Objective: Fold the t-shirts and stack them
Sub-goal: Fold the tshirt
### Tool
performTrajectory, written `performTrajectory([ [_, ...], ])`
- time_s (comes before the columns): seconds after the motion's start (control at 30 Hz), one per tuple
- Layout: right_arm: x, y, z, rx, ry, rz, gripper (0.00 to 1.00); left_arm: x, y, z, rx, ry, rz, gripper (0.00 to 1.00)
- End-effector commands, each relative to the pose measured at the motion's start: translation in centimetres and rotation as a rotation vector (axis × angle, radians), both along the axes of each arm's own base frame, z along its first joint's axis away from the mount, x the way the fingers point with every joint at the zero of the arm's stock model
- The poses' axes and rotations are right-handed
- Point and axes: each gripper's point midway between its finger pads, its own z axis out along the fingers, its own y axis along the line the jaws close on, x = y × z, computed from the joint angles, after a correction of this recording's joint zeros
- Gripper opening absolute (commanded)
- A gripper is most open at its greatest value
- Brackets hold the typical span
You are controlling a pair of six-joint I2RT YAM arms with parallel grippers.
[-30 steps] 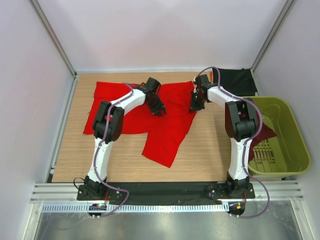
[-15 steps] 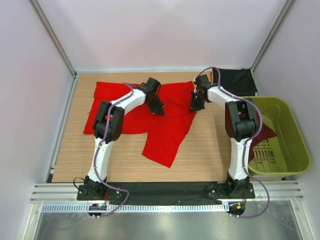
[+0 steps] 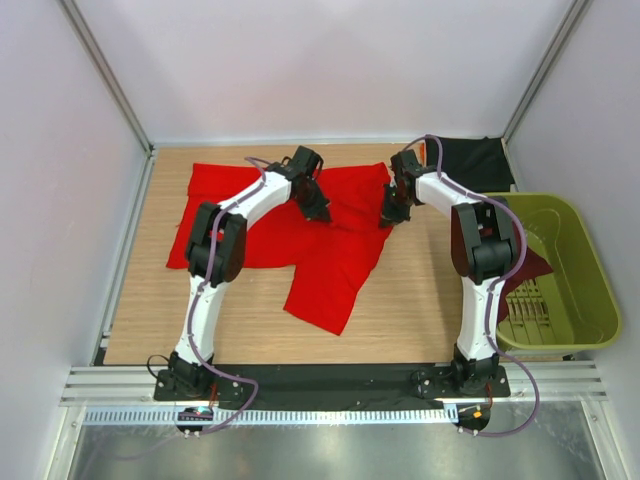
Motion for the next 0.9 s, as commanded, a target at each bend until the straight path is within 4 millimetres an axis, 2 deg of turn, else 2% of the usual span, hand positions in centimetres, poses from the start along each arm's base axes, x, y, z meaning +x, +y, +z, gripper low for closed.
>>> performTrajectory([
  [0.0,0.3,0.0,3.5,0.003,-0.052,-0.036,0.02,-0.3,0.5,-0.1,0.030,0.016,-0.010,0.00],
  [0.2,0.4,0.2,3.8,0.020,-0.058,-0.034,0.14,-0.3,0.4,-0.1,0.022,0.022,-0.015,0.00],
  [0.3,0.5,0.8,4.1,0.051,-0.065,-0.022,0.15,-0.4,0.2,-0.2,0.015,0.027,-0.018,0.00],
  [0.37,0.6,1.1,4.5,0.064,-0.076,-0.019,0.14,-0.4,0.2,-0.2,0.014,0.027,-0.020,0.00],
  [0.43,0.7,1.2,4.6,0.073,-0.077,-0.020,0.07,-0.4,0.3,-0.2,0.015,0.028,-0.022,0.00],
  [0.5,0.7,1.3,4.9,0.083,-0.082,-0.020,0.04,-0.4,0.2,-0.1,0.015,0.024,-0.024,0.00],
  [0.87,0.5,1.7,6.0,0.109,-0.086,-0.027,0.02,-0.5,1.3,0.9,0.069,0.020,-0.033,0.00],
])
